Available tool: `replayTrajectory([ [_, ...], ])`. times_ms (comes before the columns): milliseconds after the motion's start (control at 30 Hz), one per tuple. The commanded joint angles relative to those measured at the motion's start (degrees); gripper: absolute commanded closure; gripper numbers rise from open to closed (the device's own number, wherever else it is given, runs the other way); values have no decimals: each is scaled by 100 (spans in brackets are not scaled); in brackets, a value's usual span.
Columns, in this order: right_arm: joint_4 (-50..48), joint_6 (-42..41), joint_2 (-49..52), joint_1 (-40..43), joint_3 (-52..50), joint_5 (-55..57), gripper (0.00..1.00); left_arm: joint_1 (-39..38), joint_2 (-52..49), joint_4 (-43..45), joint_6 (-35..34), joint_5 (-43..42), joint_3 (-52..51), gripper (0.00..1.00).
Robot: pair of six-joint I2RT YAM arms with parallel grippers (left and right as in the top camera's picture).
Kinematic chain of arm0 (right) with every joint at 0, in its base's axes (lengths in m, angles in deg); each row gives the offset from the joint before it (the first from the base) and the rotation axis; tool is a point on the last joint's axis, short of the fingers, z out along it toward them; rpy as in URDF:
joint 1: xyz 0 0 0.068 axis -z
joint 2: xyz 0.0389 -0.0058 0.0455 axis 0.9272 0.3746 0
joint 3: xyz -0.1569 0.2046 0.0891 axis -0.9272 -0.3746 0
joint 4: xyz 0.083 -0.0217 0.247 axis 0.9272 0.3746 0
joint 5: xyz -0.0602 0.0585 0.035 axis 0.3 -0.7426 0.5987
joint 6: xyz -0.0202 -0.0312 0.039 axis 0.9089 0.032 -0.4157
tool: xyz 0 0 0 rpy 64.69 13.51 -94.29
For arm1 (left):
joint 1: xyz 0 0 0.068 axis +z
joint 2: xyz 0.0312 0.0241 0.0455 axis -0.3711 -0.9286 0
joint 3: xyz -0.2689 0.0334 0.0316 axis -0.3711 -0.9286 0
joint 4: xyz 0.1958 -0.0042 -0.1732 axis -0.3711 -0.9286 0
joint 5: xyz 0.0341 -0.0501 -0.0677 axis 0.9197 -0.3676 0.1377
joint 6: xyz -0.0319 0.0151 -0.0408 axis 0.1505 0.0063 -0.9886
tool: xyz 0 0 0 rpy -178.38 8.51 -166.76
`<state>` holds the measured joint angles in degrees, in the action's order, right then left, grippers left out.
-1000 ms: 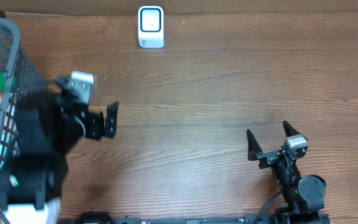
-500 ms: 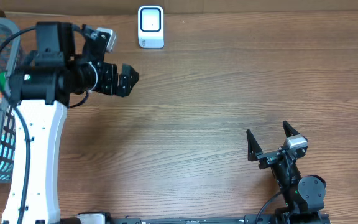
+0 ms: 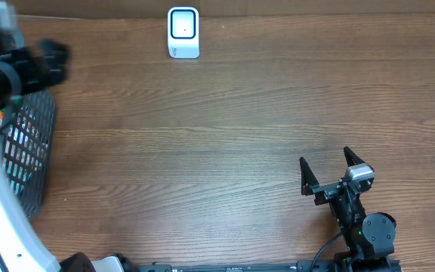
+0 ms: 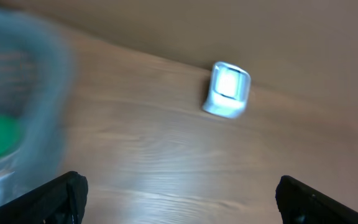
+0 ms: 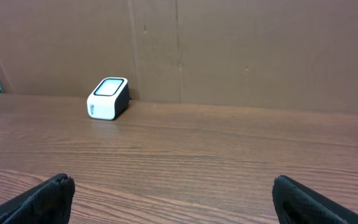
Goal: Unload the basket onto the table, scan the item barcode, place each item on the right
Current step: 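Move the left gripper into the basket and grasp the teal wipes pack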
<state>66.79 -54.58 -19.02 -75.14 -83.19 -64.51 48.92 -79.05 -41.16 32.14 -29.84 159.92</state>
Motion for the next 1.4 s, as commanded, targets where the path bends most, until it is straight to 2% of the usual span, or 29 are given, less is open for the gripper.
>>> replayTrajectory([
  [0,-31,7,-55,9,-59,-26,0,949,66,-131,-708,-28,116,0],
  [100,-31,7,-55,9,-61,-26,0,1690,66,-127,-1056,48,114,0],
  [267,-28,9,-55,9,-59,-26,0,2020,37,-186,-1596,1639,103,0],
  [333,-31,7,-55,9,-61,-26,0,2020,-24,-243,-1589,2164,68,0],
  [467,-31,7,-55,9,-59,-26,0,2022,-31,-192,-1300,2643,-302,0],
  [667,-31,7,-55,9,-61,-26,0,2157,-55,297,-514,2616,-1161,0],
  [733,-31,9,-55,9,-61,-26,0,2243,-140,538,31,2426,-1440,1],
  [800,-31,7,-55,9,-61,-26,0,2251,-350,632,501,2389,-1508,0],
  [1000,-28,9,-55,9,-59,-26,0,2256,-1104,704,1071,2428,-1508,0],
  [1367,-28,9,-55,9,-61,-26,0,2868,-2245,341,1027,2638,-1510,1],
])
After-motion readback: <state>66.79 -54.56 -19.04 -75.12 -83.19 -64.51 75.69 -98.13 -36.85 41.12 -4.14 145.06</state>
